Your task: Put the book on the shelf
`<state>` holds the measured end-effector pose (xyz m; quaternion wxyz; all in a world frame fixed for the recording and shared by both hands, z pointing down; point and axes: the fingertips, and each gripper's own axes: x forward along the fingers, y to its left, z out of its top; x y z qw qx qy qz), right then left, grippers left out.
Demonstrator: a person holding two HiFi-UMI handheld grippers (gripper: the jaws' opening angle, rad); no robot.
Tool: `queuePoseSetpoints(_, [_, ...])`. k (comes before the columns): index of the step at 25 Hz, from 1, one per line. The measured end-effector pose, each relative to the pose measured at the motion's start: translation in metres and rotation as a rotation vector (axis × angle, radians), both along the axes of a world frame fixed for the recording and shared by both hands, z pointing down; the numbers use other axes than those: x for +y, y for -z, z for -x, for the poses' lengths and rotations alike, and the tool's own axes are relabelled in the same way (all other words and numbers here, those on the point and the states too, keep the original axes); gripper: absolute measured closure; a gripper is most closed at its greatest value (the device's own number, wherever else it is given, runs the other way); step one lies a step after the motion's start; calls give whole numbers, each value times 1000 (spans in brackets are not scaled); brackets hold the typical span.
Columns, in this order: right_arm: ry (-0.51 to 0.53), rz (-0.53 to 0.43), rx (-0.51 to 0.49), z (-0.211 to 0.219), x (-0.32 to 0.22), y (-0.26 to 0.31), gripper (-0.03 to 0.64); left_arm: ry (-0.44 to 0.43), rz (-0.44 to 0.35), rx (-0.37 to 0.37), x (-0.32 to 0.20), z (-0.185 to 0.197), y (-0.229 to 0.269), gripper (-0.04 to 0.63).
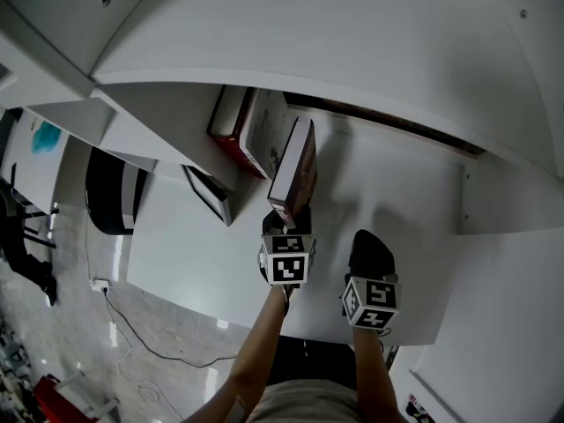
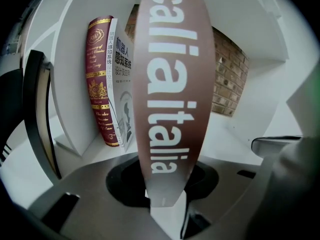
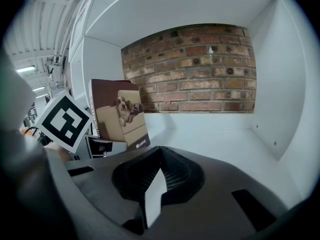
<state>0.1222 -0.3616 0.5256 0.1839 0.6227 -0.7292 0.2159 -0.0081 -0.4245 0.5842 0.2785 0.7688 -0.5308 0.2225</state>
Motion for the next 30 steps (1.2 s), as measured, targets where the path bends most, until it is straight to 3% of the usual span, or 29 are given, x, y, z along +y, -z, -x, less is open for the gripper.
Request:
queuePoseSetpoints(9, [-9, 4, 5, -7, 1, -2, 600, -15, -24, -58, 7, -3, -15, 446])
queuePoseSetpoints(30, [-15, -3, -6, -10, -4, -1, 600, 6, -16, -106, -9, -15, -23, 446])
